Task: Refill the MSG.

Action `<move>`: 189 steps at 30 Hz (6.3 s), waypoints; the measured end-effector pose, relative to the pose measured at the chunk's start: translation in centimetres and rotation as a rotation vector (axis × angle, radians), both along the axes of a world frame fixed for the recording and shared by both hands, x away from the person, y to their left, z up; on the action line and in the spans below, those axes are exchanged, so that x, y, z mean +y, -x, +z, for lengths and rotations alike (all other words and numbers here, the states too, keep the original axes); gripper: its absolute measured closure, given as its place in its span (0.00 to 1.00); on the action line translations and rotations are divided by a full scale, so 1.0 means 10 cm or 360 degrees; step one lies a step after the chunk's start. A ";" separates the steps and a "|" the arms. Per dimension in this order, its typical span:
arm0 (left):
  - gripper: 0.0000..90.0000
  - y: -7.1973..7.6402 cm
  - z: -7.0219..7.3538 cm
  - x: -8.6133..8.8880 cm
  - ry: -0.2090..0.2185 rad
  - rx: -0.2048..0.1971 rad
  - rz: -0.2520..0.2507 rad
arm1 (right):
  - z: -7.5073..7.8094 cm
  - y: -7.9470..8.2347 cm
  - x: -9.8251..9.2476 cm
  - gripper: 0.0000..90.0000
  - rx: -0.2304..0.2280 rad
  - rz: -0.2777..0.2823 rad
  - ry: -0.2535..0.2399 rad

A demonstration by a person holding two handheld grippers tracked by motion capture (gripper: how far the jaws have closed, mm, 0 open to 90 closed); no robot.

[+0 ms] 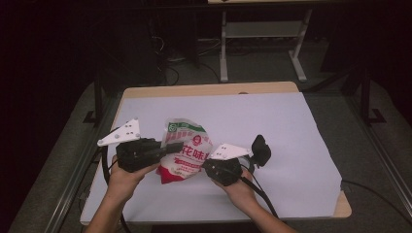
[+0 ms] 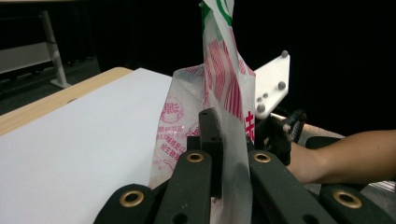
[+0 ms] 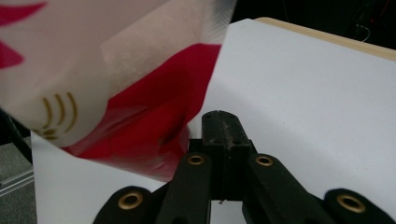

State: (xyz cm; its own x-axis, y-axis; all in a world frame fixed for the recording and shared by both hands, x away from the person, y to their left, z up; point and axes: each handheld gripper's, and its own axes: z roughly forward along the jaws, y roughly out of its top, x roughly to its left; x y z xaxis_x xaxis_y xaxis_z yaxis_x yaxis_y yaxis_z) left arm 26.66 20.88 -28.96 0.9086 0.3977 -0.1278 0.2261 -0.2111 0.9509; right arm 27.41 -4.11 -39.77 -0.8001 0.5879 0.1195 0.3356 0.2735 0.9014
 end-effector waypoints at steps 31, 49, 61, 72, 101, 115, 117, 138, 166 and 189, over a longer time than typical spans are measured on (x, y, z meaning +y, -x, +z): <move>1.00 -0.35 0.07 -0.43 0.0053 0.0037 -0.0121 | -0.10 0.10 0.04 1.00 -0.0044 0.0099 -0.0082; 1.00 -0.47 0.09 -0.58 0.0041 0.0172 -0.0025 | -0.12 0.16 0.03 1.00 -0.0101 0.0039 -0.0088; 1.00 -0.50 0.10 -0.66 -0.0037 0.0191 -0.0110 | -0.13 0.18 0.05 1.00 -0.0126 0.0060 -0.0031; 1.00 -0.55 0.15 -0.84 -0.0125 0.0220 -0.0206 | -0.09 0.23 0.01 1.00 -0.0176 0.0076 0.0014; 1.00 -0.76 0.12 -1.05 -0.0243 0.0361 -0.0248 | -0.12 0.27 0.00 1.00 -0.0151 0.0018 0.0019; 1.00 -0.80 0.13 -1.16 -0.0295 0.0368 -0.0271 | -0.12 0.26 -0.01 1.00 -0.0144 -0.0007 0.0006; 1.00 -0.80 0.13 -1.16 -0.0293 0.0368 -0.0277 | -0.12 0.26 -0.01 1.00 -0.0144 -0.0009 0.0007; 1.00 -0.81 0.11 -1.26 -0.0280 0.0423 -0.0286 | -0.16 0.27 -0.02 1.00 -0.0147 -0.0023 0.0014; 1.00 -0.86 0.11 -1.38 -0.0378 0.0452 -0.0254 | -0.17 0.27 -0.01 1.00 -0.0112 -0.0036 -0.0015; 1.00 -0.89 0.10 -1.42 -0.0396 0.0453 -0.0249 | -0.18 0.26 -0.02 1.00 -0.0110 -0.0050 -0.0019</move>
